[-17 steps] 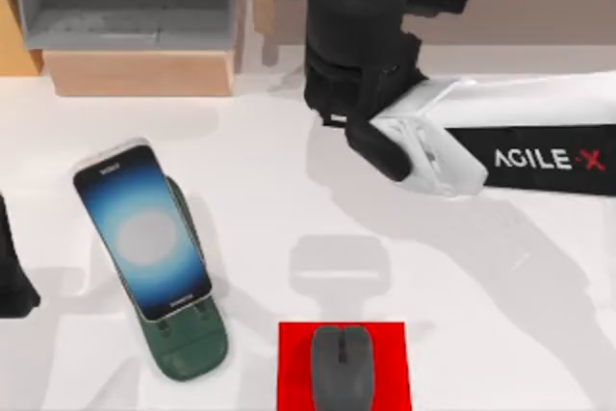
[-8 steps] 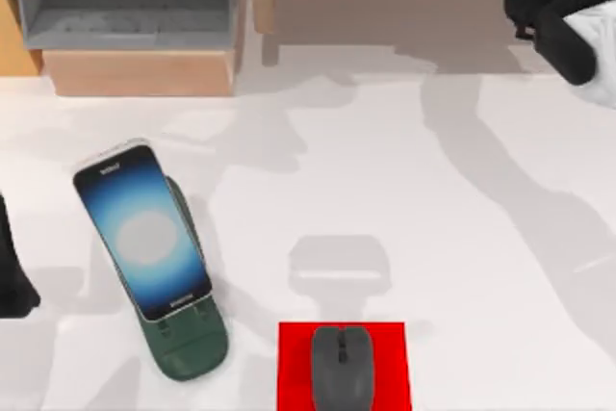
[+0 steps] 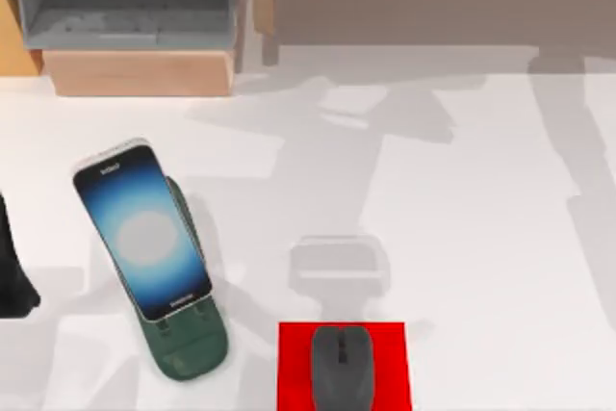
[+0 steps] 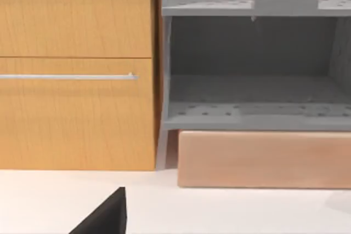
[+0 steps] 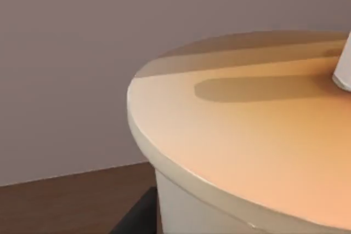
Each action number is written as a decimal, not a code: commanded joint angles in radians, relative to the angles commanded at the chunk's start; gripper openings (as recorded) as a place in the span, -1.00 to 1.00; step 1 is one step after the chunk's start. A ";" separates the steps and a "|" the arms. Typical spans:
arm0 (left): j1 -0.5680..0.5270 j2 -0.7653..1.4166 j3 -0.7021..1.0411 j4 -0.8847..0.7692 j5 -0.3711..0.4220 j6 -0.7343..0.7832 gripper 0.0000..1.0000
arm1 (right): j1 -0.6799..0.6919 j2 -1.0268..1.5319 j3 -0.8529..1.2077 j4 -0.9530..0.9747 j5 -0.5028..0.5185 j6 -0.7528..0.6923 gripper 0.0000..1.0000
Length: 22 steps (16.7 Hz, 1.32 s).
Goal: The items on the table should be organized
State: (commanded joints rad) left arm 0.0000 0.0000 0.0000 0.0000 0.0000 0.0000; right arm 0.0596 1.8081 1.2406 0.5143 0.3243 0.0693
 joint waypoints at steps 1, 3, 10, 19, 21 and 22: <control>0.000 0.000 0.000 0.000 0.000 0.000 1.00 | -0.025 0.015 0.015 -0.001 -0.056 -0.009 -1.00; 0.000 0.000 0.000 0.000 0.000 0.000 1.00 | -0.063 0.050 0.049 -0.001 -0.163 -0.028 -1.00; 0.000 0.000 0.000 0.000 0.000 0.000 1.00 | -0.110 0.122 0.125 0.002 -0.340 -0.064 -1.00; 0.000 0.000 0.000 0.000 0.000 0.000 1.00 | -0.108 0.121 0.125 0.003 -0.339 -0.062 -1.00; 0.000 0.000 0.000 0.000 0.000 0.000 1.00 | -0.110 0.122 0.125 0.002 -0.340 -0.064 -1.00; 0.000 0.000 0.000 0.000 0.000 0.000 1.00 | -0.110 0.122 0.125 0.002 -0.340 -0.064 -1.00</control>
State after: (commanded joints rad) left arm 0.0000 0.0000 0.0000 0.0000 0.0000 0.0000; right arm -0.0500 1.9302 1.3658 0.5162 -0.0152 0.0054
